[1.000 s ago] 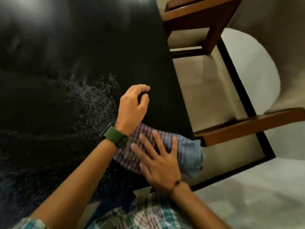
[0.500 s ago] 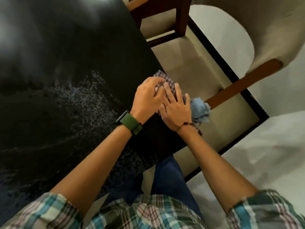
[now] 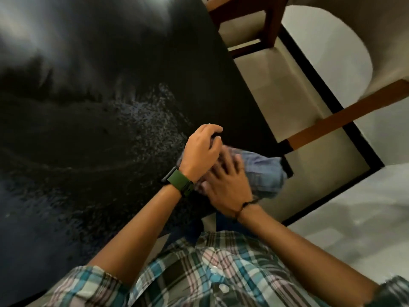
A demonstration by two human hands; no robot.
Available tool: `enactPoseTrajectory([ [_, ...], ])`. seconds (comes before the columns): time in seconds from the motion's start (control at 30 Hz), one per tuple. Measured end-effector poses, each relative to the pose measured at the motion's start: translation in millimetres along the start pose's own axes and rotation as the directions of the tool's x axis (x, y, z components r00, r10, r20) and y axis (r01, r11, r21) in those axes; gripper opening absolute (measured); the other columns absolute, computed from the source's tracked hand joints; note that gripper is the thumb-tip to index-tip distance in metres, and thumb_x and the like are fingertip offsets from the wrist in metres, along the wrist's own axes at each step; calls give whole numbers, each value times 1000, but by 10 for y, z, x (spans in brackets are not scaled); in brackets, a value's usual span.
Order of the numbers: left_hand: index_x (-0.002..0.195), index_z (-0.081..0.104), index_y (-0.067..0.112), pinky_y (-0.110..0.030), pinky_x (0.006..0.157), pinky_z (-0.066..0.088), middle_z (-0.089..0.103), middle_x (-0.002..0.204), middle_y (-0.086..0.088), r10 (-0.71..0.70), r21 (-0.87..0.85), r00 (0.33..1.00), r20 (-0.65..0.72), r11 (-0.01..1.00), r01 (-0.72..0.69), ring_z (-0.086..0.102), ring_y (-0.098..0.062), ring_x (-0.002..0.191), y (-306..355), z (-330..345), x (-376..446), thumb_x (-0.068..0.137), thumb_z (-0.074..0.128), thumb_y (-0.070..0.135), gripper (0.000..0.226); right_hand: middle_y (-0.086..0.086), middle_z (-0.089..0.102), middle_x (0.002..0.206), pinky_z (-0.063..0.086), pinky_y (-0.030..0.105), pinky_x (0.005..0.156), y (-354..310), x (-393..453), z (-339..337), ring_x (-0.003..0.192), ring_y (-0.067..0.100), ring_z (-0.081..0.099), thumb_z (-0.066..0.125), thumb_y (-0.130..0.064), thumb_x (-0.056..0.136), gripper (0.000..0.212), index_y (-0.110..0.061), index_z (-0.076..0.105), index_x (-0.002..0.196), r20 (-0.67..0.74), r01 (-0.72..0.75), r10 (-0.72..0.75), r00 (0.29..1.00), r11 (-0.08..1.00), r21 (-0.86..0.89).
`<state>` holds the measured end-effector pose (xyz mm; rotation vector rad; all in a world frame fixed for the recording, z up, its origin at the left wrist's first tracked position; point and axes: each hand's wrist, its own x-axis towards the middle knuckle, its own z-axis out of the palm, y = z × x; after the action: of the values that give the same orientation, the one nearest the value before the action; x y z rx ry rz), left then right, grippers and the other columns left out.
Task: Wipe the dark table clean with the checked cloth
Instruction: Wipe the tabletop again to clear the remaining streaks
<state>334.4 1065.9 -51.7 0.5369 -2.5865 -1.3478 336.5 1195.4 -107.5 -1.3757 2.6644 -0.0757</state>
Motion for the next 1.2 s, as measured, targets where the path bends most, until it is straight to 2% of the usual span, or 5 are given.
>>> enactPoseTrajectory([
  [0.23,111,57,6,-26,83,42,59,114,-11,-99,98,985,-141,989,113,56,-18,95,-130,-392,-200,88,47,8,25,3,55,135,13,55,109,-488,96,107,129,36,41,40,-43,90,43,-33,53,129,5,539,-539,842,842,39],
  [0.53,109,58,5,-21,90,38,60,113,-11,-281,116,896,-343,934,337,55,-20,106,-223,-541,-816,88,48,7,23,-13,-5,158,5,58,110,1537,356,-188,143,33,14,6,-52,98,50,-46,1,147,76,444,-438,896,888,-118],
  [0.77,109,59,3,-11,86,32,61,112,-14,-408,5,723,-557,869,494,55,-21,105,-167,-638,-1170,88,48,5,24,-2,24,156,16,72,103,-131,345,4,140,41,21,30,-50,92,52,-45,26,144,172,893,-877,449,447,-55],
  [0.97,113,57,5,-8,78,32,58,119,-12,-498,-115,526,-690,792,599,51,-16,107,-107,-656,-1330,90,46,9,26,-1,46,144,13,67,110,-1154,339,-89,140,35,27,24,-45,92,52,-32,47,136,170,912,-900,402,410,14],
  [1.2,109,60,6,-17,88,35,61,115,-12,-546,-166,484,-683,762,626,54,-21,107,-264,-565,-1599,88,48,8,24,-4,19,157,17,64,107,545,368,-19,144,33,13,17,-48,99,49,-41,22,147,136,932,-923,359,347,-104],
])
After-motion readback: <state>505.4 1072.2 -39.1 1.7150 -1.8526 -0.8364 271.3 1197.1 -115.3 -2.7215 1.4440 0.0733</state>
